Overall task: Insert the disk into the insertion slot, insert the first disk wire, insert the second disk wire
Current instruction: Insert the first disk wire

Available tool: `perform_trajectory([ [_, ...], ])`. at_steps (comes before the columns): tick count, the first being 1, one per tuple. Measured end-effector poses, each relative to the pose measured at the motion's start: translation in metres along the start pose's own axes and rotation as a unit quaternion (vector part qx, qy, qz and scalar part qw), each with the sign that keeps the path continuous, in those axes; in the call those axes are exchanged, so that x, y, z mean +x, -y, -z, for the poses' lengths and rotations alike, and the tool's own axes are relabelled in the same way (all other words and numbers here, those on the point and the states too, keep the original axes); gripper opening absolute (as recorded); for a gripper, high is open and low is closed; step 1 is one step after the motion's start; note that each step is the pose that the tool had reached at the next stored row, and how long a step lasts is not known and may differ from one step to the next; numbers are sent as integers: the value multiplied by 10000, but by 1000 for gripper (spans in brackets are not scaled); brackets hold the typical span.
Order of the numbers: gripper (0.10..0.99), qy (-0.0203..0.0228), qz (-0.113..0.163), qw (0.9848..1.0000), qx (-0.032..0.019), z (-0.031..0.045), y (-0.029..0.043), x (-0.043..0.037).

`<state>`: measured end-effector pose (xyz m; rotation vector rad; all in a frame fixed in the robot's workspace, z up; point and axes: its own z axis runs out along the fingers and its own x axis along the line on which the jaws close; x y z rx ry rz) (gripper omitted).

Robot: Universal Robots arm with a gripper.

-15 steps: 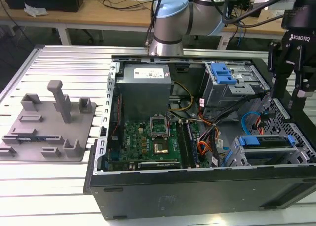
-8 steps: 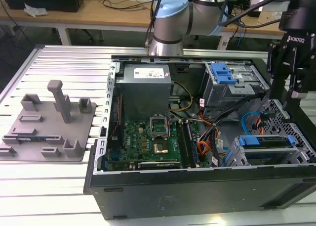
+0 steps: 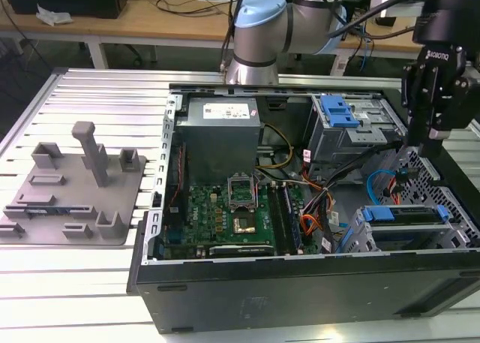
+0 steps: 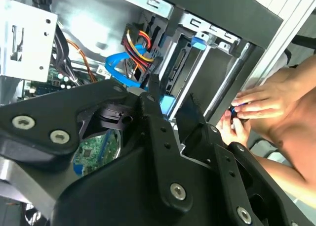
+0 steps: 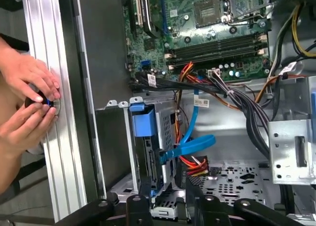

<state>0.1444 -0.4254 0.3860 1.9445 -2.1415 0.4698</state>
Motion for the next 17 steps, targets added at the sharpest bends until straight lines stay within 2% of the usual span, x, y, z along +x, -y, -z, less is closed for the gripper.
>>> perform_trajectory([
  [1, 408, 3, -18, 10000, 45, -7, -53, 2],
  [3, 408, 6, -23, 10000, 67, -27, -104, -1],
  [8, 408, -82, 72, 9999, 113, -125, -58, -85],
  [13, 408, -96, 81, 9998, 121, -181, -65, -144],
  [17, 408, -103, 95, 9998, 174, -230, -65, -176],
])
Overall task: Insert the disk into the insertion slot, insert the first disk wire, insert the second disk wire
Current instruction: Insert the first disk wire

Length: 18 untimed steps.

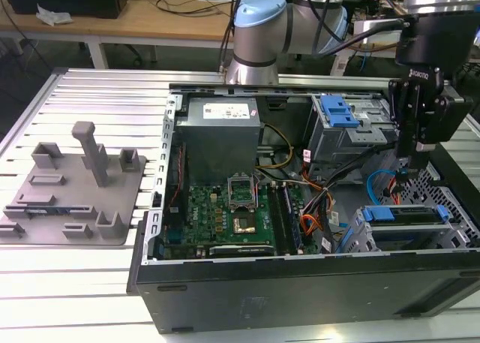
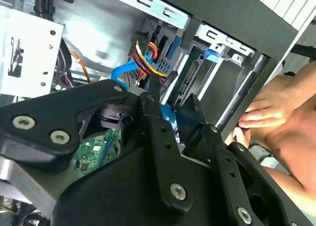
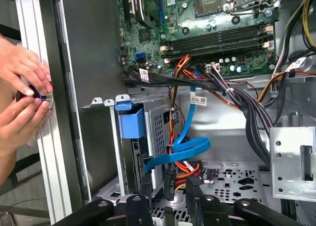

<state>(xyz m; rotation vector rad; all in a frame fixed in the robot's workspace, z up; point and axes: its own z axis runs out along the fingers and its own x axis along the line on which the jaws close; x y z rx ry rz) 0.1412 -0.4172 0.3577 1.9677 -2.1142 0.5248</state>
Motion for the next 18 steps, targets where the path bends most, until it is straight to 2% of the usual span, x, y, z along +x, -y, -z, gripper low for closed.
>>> perform_trajectory([
  [3, 408, 1, -11, 10000, 36, -23, -2, -6],
  [6, 408, -6, -15, 10000, 46, -65, -8, -17],
  [9, 408, -102, -6, 9999, 55, -86, -11, -28],
  [10, 408, -178, 2, 9998, 62, -99, -13, -40],
  [11, 408, -197, 3, 9998, 64, -100, -14, -54],
  [18, 396, -200, 4, 9998, 65, -105, -19, -99],
])
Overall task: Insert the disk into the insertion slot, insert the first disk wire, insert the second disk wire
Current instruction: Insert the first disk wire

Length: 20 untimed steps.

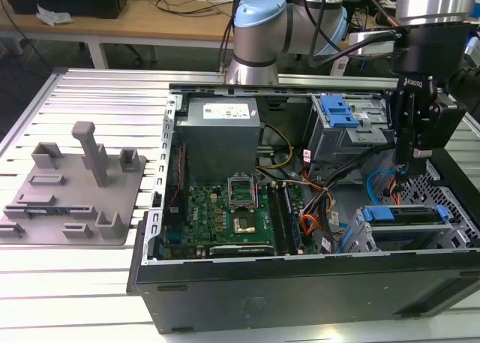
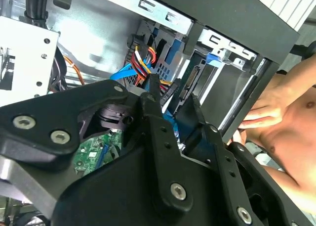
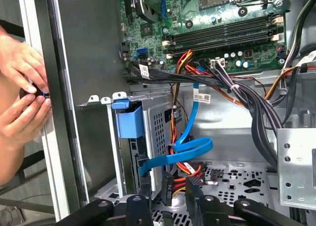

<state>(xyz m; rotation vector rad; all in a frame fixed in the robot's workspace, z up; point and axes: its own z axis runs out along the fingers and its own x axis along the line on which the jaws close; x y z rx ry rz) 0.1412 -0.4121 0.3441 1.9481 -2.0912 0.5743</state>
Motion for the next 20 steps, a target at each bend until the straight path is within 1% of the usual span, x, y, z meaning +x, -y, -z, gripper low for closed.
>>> perform_trajectory([
  [1, 396, -1, 0, 10000, 0, -1, 0, -2],
  [2, 322, -1, 0, 10000, 0, -2, -1, -5],
  [5, 322, -5, 0, 10000, 1, -8, -2, -14],
  [9, 322, -47, 3, 10000, 6, -22, 2, -31],
  [13, 322, -57, 3, 10000, 12, -33, 1, -44],
  [14, 306, -57, 2, 10000, 13, -33, 1, -49],
  [15, 239, -58, 2, 10000, 13, -32, 0, -54],
  [16, 239, -58, 2, 10000, 13, -32, 0, -54],
  [17, 173, -58, 2, 10000, 13, -31, 0, -55],
  [20, 173, -58, 2, 10000, 13, -32, 0, -56],
])
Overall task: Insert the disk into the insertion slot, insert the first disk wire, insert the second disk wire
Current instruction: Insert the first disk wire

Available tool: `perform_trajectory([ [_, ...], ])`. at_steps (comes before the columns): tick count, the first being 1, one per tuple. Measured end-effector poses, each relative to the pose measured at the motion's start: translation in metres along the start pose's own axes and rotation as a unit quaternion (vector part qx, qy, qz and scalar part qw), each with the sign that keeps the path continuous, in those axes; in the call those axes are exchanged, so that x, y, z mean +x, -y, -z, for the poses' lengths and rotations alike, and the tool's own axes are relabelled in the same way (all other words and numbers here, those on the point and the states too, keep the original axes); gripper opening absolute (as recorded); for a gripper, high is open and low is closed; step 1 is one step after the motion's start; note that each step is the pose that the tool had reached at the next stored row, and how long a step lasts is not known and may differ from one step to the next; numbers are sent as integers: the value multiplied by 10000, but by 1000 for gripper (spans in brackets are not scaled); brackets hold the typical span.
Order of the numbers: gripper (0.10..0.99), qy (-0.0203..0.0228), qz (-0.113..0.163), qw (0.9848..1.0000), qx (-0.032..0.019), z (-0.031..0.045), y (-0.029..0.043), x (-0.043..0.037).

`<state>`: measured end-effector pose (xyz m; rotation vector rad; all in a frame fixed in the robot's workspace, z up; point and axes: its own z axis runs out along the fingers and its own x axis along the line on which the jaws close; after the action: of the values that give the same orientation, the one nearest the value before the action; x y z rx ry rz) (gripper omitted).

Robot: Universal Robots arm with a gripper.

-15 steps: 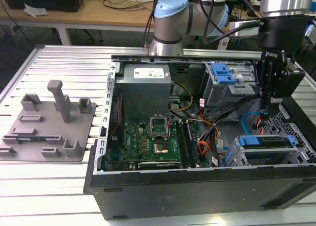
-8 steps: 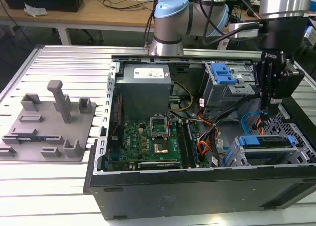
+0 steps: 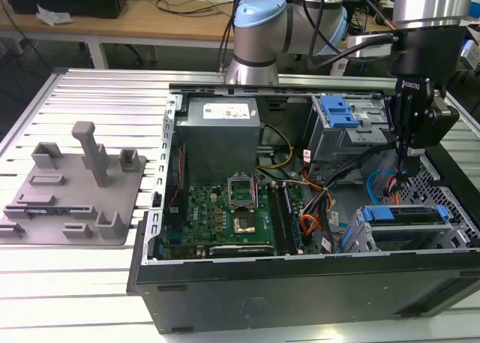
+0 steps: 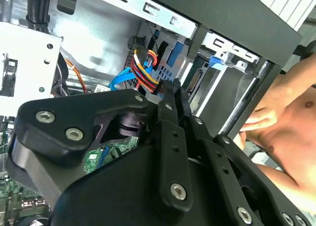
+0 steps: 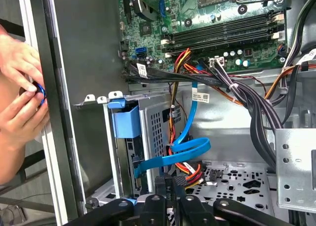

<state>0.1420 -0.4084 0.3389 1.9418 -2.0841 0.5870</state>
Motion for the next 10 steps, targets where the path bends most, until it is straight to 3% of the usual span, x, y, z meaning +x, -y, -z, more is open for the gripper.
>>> perform_trajectory([
  [1, 173, 0, 1, 10000, -2, -1, 4, -1],
  [4, 173, 0, 65, 9999, -133, -12, 67, 3],
  [6, 173, -2, 127, 9996, -263, -15, 92, 3],
  [7, 173, 5, 179, 9991, -372, -17, 104, 4],
  [8, 173, 36, 204, 9989, -429, -20, 117, 4],
  [10, 173, 105, 212, 9987, -458, -26, 137, 11],
])
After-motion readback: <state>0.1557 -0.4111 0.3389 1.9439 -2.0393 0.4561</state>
